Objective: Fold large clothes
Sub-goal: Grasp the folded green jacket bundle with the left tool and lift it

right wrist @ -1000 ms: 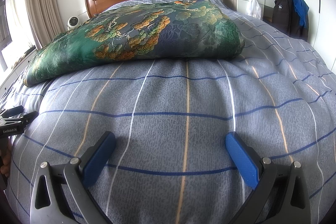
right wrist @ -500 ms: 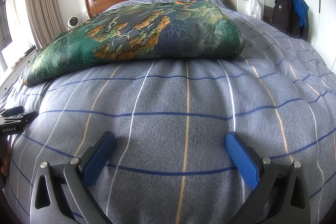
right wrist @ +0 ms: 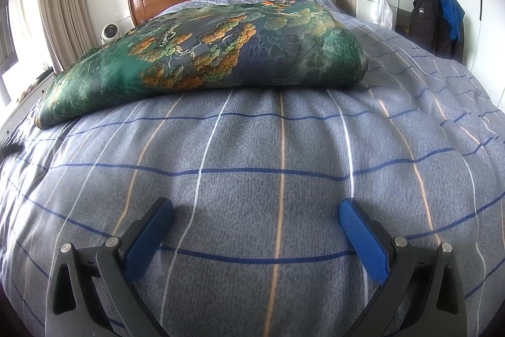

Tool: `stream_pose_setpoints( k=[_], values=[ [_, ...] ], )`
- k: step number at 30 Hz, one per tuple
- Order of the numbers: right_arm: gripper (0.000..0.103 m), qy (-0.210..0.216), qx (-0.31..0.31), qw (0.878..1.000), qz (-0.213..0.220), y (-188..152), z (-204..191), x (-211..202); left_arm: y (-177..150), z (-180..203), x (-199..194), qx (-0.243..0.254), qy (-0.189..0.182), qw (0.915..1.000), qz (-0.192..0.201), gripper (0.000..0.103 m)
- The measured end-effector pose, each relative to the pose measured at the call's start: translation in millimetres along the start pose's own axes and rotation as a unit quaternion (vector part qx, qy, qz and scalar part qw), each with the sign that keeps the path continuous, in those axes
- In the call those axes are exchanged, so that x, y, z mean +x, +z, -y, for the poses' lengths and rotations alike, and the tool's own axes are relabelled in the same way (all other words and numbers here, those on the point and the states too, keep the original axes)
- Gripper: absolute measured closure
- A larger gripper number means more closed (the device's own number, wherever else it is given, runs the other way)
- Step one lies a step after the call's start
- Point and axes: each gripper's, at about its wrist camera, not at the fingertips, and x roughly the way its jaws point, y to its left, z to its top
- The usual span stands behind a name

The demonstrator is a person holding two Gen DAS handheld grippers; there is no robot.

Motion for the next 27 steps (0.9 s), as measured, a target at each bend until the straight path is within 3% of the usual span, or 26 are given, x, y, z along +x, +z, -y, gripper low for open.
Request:
stream_pose_setpoints(
  k=[4,10,14,17,22,25,27],
  values=[
    [0.0,-0.002,-0.001,1.0,-0.001,-0.7,-2.0,0.2,67.4,5.4,45.2,0.011,-0.015,0.9989,-0.042,0.0],
    [0.0,0.0,0.0,1.0,0.0,-1.5,-1.8,-0.9,152.1,18.6,139.9,0.024,0.041,0.9948,-0.09,0.001],
    [0.0,0.004,0.002,1.0,0.0,-1.4,2.2,-1.4,178.1,20.6,157.8,0.0,0.048,0.995,-0.087,0.001],
    [0.0,0.008,0.004,1.0,0.001,-1.3,3.7,-1.9,161.1,25.0,151.1,0.005,0.043,0.9952,-0.088,0.001],
    [0.0,0.013,0.007,1.0,0.001,-0.8,5.8,-2.4,99.0,44.2,113.0,0.074,0.047,0.9919,-0.092,0.001],
    [0.0,0.012,0.008,0.999,-0.03,8.3,6.2,-5.3,79.5,59.1,84.5,0.105,0.018,0.9902,-0.09,0.001],
    [0.0,0.043,0.046,0.998,-0.027,21.2,15.8,-14.8,77.9,71.6,65.0,0.123,0.0,0.9902,-0.066,0.001]
  ],
)
